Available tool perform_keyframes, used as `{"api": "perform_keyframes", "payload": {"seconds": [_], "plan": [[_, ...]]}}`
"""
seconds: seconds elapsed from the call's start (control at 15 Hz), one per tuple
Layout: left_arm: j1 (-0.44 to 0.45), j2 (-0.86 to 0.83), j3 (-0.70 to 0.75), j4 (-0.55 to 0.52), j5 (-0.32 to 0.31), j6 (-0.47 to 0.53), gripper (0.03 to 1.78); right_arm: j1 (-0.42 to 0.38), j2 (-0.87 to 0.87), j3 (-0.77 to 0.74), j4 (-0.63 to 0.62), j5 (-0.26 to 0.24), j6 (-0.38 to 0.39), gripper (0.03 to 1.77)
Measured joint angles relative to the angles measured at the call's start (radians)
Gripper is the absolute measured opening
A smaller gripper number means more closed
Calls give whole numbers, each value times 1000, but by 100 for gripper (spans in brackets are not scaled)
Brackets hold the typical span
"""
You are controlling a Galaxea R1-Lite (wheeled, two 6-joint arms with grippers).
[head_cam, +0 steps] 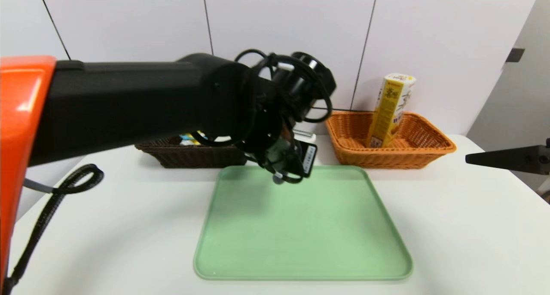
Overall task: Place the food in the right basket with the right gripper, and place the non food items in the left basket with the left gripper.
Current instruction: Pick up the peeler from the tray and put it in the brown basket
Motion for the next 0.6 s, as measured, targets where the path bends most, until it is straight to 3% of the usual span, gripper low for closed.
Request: {"api": "perform_keyframes", "payload": {"seconds": [0.4, 0.6], "plan": [[266, -77, 0, -90, -27, 340, 29, -6, -5, 3, -1, 1, -1, 170], [381, -77, 1, -119, -144, 506, 29, -8, -6, 5, -1, 3, -2, 170]]}}
